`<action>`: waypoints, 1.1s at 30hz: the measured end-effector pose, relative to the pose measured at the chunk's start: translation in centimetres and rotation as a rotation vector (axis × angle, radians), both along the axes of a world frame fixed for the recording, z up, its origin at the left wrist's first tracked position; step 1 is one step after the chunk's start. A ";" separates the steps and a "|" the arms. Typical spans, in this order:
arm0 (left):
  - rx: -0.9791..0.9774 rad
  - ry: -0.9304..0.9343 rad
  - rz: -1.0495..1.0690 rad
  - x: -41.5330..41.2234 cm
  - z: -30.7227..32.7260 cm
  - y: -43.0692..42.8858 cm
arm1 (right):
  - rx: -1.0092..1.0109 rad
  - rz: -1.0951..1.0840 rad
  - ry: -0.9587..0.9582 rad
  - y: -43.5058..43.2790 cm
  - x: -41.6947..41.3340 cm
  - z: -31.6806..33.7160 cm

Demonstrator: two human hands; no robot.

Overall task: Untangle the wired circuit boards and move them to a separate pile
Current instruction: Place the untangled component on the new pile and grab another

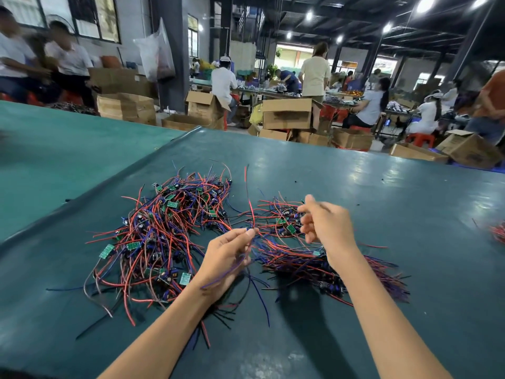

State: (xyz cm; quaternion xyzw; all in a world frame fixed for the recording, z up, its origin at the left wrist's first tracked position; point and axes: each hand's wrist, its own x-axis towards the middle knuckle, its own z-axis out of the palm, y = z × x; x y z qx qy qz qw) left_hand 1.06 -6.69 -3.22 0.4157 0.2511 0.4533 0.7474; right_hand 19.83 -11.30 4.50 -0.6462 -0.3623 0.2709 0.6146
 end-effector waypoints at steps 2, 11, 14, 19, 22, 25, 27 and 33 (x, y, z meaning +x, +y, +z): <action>-0.012 -0.043 0.019 0.0 0.4 0.2 | -0.103 0.250 0.032 -1.3 -1.9 -1.3; -0.013 0.017 -0.030 0.0 0.0 -0.7 | -0.154 0.509 0.050 -2.5 -5.6 -4.1; -0.023 0.012 -0.030 -0.3 -0.1 -0.6 | -0.167 0.524 0.104 -2.6 -6.0 -4.2; -0.006 -0.014 -0.102 -0.3 -0.3 -1.1 | -0.180 0.491 0.240 -2.5 -6.8 -4.6; -0.019 0.007 -0.104 -0.4 -0.3 -1.2 | -0.125 0.493 0.331 -2.4 -7.5 -4.9; -0.019 0.008 -0.098 -0.5 -0.3 -1.1 | -0.075 0.496 0.430 -2.2 -8.0 -5.3; -0.003 0.011 -0.097 -0.6 -0.4 -0.9 | -0.067 0.518 0.435 -2.3 -8.2 -5.5; 0.061 0.097 -0.039 -0.3 -0.6 -0.9 | -0.078 0.464 0.288 -4.2 -7.6 -5.7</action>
